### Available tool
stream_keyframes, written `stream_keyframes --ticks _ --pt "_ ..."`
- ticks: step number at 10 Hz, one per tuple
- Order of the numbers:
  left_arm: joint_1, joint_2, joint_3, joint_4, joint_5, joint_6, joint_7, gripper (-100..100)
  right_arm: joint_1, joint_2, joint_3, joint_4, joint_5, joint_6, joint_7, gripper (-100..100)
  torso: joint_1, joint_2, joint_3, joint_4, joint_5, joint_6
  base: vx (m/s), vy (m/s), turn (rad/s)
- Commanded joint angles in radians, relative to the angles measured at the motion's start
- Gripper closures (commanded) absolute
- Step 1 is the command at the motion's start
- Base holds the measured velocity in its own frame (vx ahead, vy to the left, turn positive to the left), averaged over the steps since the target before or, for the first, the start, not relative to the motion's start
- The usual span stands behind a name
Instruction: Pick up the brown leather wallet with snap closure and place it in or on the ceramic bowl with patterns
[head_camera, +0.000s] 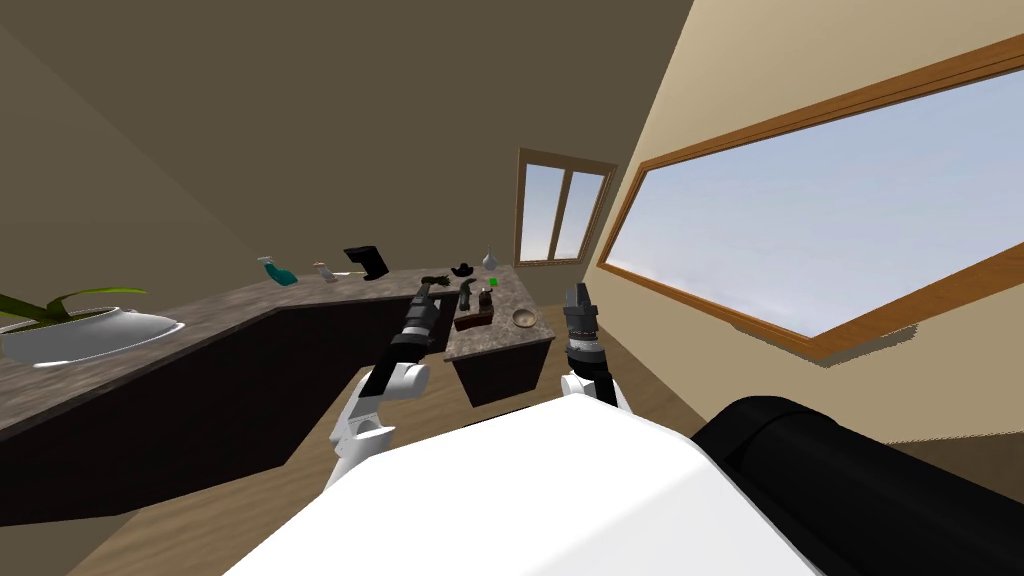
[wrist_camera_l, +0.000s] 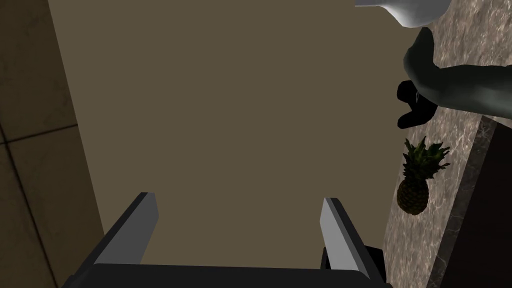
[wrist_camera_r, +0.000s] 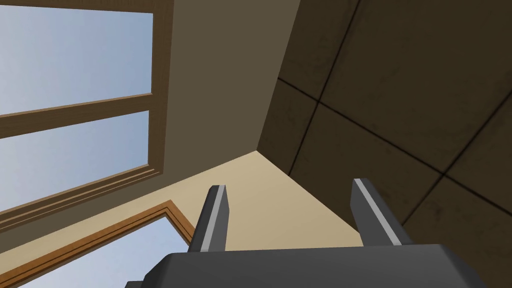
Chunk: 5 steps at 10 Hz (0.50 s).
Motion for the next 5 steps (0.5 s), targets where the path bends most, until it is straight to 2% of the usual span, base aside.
stream_keyframes --ticks 1,3,4,5 --pt "-0.050 -0.002 -0.012 0.038 0.015 0.050 -0.001 -100 0.000 0.000 0.000 0.000 0.000 0.000 0.000 0 0.000 0.000 0.000 0.000 0.000 0.000 -0.020 -0.007 -0.084" --pt "-0.058 -0.002 -0.012 0.038 0.015 0.095 -0.001 -100 0.000 0.000 0.000 0.000 0.000 0.000 0.000 0 0.000 0.000 0.000 0.000 0.000 0.000 -0.014 -0.005 -0.021" --pt "-0.105 -0.002 -0.025 0.077 0.031 0.130 0.000 -100 0.000 0.000 0.000 0.000 0.000 0.000 0.000 0 0.000 0.000 0.000 0.000 0.000 0.000 -0.018 -0.007 -0.062" --pt "-0.112 -0.002 -0.025 0.077 0.031 0.158 0.000 -100 0.000 0.000 0.000 0.000 0.000 0.000 0.000 0 0.000 0.000 0.000 0.000 0.000 0.000 -0.020 -0.007 -0.053"
